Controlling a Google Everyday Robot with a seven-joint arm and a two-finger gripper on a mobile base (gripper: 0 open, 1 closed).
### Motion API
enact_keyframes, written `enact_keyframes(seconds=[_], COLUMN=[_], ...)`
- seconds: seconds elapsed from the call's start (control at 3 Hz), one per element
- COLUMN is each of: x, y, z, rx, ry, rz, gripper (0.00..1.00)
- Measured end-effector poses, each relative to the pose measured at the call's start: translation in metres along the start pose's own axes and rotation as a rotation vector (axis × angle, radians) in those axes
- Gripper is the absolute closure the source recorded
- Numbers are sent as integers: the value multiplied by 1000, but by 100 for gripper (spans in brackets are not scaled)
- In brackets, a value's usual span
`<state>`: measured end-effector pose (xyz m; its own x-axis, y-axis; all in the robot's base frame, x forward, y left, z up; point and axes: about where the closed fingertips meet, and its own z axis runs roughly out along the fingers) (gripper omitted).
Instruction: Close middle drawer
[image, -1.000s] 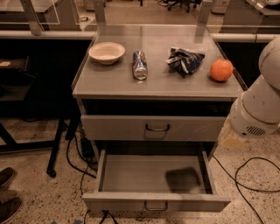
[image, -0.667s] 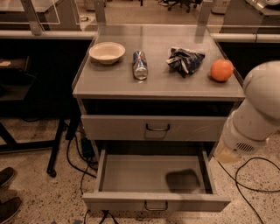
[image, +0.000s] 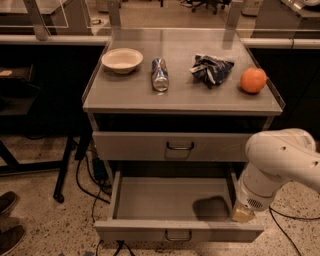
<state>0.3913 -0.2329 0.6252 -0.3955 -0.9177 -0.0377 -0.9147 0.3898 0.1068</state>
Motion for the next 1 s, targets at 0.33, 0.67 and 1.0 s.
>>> enact_keyframes(seconds=[0.33, 0.67, 1.0], x=[1, 5, 12], y=[1, 7, 22], z=[6, 13, 70], rx=[-12, 4, -31], ry=[1, 16, 78], rz=[3, 31, 53], gripper=[100, 100, 100])
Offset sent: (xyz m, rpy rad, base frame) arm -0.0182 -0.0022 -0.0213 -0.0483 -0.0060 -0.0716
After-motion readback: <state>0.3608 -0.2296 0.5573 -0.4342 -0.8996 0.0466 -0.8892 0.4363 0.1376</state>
